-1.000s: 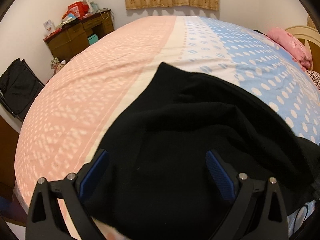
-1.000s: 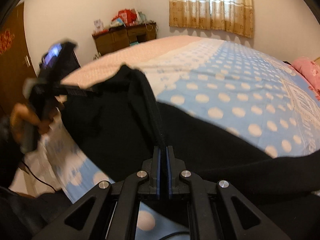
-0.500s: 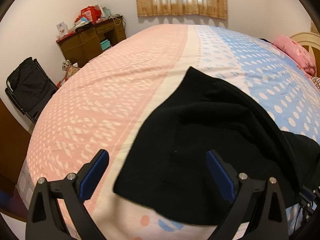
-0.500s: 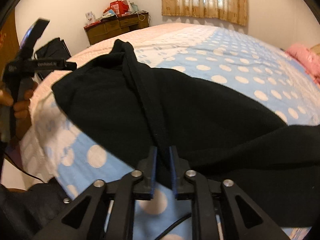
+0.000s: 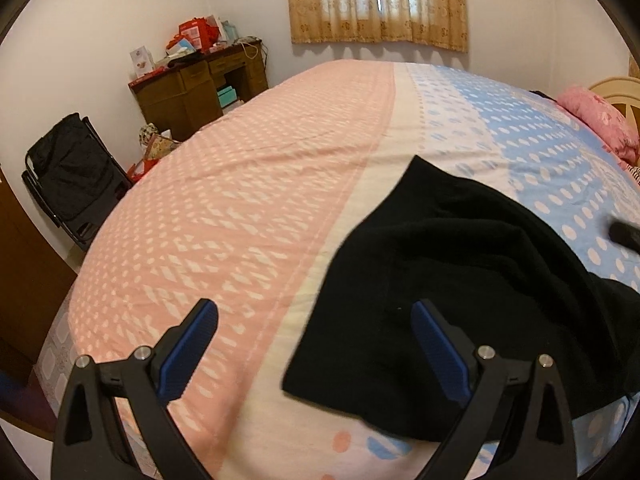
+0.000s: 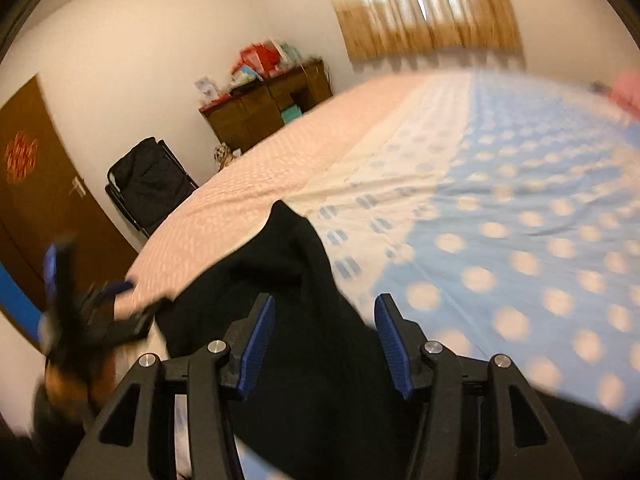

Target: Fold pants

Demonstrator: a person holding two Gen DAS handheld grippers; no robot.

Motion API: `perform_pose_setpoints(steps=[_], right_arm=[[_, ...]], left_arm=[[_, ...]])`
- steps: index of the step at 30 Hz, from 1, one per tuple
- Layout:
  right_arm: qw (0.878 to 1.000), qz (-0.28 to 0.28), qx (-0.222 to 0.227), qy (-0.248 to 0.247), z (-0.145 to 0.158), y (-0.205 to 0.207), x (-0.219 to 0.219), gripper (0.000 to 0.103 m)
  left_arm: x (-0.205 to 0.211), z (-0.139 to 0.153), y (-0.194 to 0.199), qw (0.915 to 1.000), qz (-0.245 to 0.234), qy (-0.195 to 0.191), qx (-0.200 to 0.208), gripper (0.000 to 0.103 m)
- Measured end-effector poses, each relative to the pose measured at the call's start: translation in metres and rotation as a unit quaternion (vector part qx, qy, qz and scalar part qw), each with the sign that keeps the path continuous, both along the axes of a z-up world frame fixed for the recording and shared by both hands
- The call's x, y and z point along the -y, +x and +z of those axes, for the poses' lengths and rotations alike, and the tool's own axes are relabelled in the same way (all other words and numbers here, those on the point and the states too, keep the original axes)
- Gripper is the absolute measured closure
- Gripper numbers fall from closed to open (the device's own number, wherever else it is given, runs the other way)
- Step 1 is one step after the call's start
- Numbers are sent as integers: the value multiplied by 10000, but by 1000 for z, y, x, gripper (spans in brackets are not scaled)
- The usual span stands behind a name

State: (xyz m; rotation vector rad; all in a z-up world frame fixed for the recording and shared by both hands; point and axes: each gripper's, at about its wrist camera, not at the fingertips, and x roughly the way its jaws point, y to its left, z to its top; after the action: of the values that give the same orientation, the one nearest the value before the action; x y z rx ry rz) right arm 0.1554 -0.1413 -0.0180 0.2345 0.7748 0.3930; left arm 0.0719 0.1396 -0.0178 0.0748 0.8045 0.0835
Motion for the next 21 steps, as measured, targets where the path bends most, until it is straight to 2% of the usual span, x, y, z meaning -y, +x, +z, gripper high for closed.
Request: perform_pose_setpoints(steps=[3,6,8,10,11,12,15,16,19,21], right_arm=[[9988,174,-431,157,-21,69,-29,49],[9966,261,-780,-110,-42,111,-56,49],[9932,452,-1075,-67,-56,130,-73,49],[9905,660,-1203,129,-63,138,-87,70],[9905,717,-1162,138,-62,136,-94,92],[9914,747,-1070,69,-58,134,-101,93],[9951,947,-228,-163,-28,105,-125,94],[9931,1113,174,-314,-13,87,-138,94],[9826,1521,880,-606,9,38,-170,94],[9755,1794,1035,-746,6,9,-191,94]], left_arm=[[-16,5,-4,9998,169,67,64,3],[-36,6,-5,9991,402,129,50,3],[-50,5,-6,9981,578,193,40,3],[-62,4,-6,9973,713,201,17,3],[-68,3,-6,9967,787,191,1,4],[-72,2,-6,9963,837,190,-6,3],[-86,0,-8,9947,1005,200,2,3],[-90,0,-9,9942,1055,194,9,3],[-102,1,-15,9927,1200,91,51,3],[-109,2,-20,9918,1273,45,84,3]])
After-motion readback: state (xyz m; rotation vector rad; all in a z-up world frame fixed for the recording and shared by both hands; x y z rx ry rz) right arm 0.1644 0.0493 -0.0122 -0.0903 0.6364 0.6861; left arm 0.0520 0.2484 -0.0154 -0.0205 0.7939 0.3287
